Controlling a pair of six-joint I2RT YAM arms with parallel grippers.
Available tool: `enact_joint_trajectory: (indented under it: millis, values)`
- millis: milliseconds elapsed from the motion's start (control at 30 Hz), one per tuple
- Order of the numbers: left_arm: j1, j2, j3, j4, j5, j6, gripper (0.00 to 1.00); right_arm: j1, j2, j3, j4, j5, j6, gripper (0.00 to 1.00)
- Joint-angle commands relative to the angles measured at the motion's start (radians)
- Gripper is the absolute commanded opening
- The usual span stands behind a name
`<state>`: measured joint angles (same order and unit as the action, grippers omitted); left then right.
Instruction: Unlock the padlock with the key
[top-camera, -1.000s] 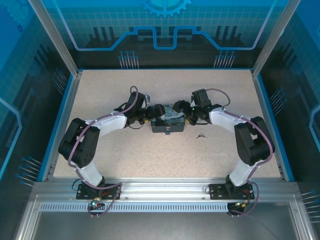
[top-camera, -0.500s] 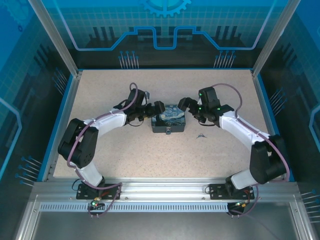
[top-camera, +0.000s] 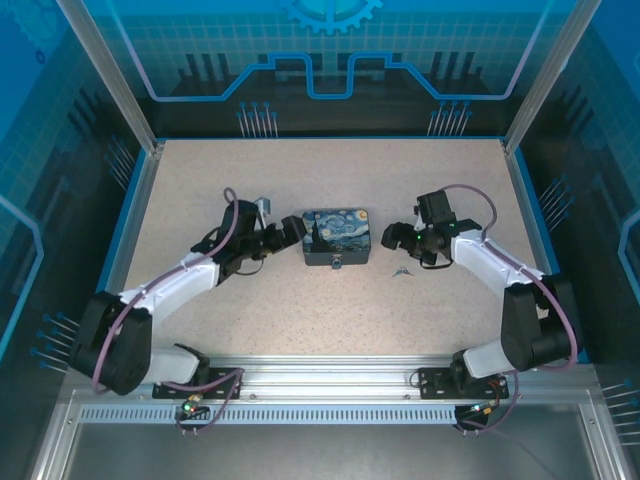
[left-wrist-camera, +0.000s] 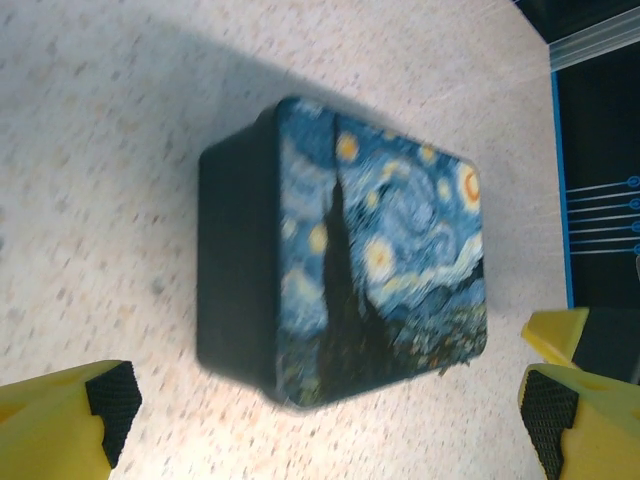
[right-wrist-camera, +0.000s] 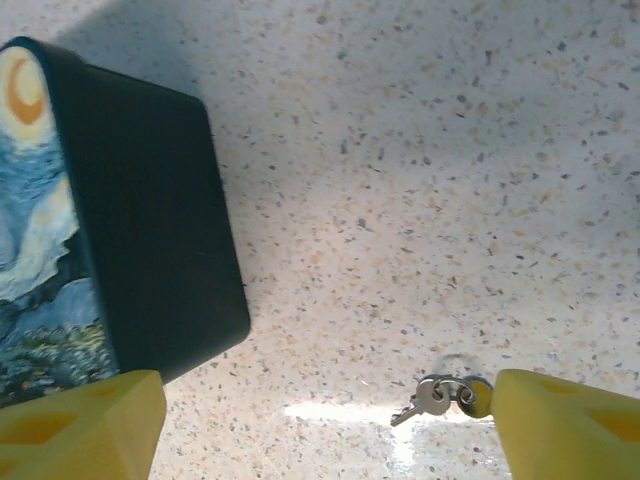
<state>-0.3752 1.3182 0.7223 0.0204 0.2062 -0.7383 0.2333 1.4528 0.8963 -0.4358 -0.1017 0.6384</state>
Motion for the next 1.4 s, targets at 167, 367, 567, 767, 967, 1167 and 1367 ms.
enact_joint_trajectory:
  millis: [167, 367, 567, 767, 967, 1167, 1367]
  values:
    - [-0.037, -0.114, -0.086, 0.014, 0.026, -0.070, 0.99, -0.020, 0.123, 0.019, 0.010, -0.076, -0.084, 0.77]
    - [-0.060, -0.091, -0.061, 0.022, 0.048, -0.086, 0.99, -0.010, 0.162, -0.008, 0.041, -0.089, -0.074, 0.77]
    - [-0.085, -0.057, -0.041, 0.049, 0.058, -0.102, 0.99, -0.007, 0.122, -0.095, 0.073, -0.116, -0.065, 0.77]
    - [-0.097, -0.015, -0.038, 0.085, 0.085, -0.119, 0.99, -0.006, 0.065, -0.170, 0.099, -0.160, -0.045, 0.77]
    - [-0.102, 0.017, -0.024, 0.070, 0.107, -0.132, 0.99, 0.004, -0.010, -0.242, 0.111, -0.180, -0.002, 0.77]
    - [-0.106, 0.016, -0.006, 0.028, 0.099, -0.122, 0.99, 0.021, -0.104, -0.250, 0.050, -0.108, 0.004, 0.77]
    - [-0.114, 0.002, 0.013, -0.007, 0.077, -0.116, 0.99, 0.057, -0.085, -0.141, -0.086, 0.033, -0.066, 0.73]
